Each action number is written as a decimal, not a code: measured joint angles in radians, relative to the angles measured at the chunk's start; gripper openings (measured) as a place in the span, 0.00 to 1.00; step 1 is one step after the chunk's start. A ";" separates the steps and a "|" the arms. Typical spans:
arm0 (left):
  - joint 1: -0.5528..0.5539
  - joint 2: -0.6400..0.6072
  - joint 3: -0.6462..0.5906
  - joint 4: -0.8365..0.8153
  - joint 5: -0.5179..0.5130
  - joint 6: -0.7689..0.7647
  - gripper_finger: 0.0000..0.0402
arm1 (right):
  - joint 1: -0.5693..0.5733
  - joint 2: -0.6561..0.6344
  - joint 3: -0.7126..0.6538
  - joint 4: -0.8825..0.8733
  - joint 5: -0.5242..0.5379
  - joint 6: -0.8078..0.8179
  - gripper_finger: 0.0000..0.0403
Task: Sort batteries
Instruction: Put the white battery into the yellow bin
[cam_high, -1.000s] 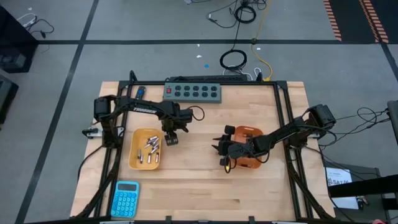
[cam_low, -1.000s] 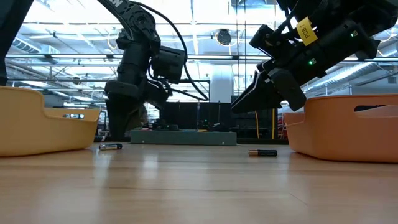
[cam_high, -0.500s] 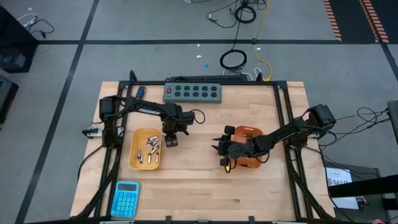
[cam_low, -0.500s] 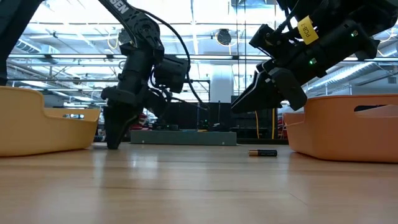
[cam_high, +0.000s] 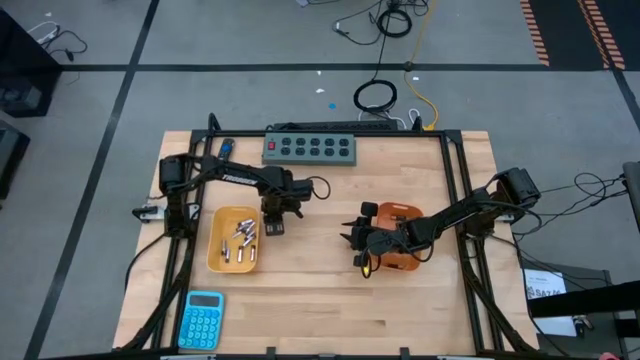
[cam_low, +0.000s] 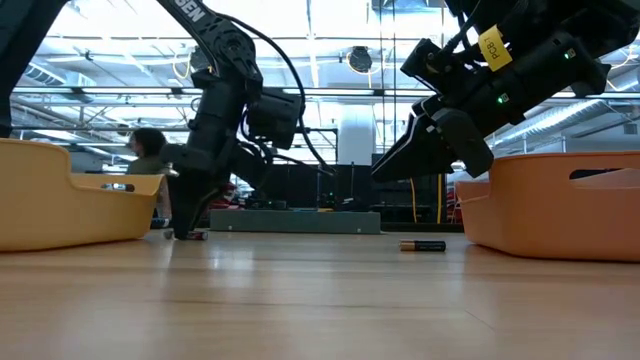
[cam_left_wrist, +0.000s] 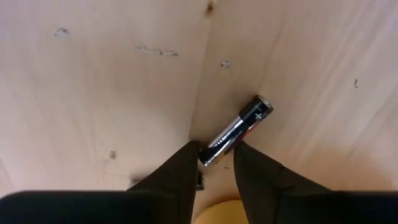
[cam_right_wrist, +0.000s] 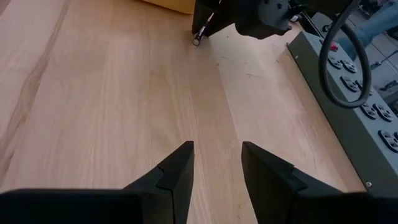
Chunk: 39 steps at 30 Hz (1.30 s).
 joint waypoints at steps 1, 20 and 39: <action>-0.002 0.000 0.000 0.001 -0.008 0.013 0.27 | 0.000 0.000 0.000 0.000 0.000 0.000 0.31; -0.092 -0.022 0.028 0.008 -0.137 0.122 0.05 | 0.000 0.000 0.000 0.008 0.000 0.000 0.31; -0.291 -0.487 -0.212 -0.252 -0.035 -0.462 0.07 | 0.044 0.000 0.000 0.018 0.016 0.074 0.31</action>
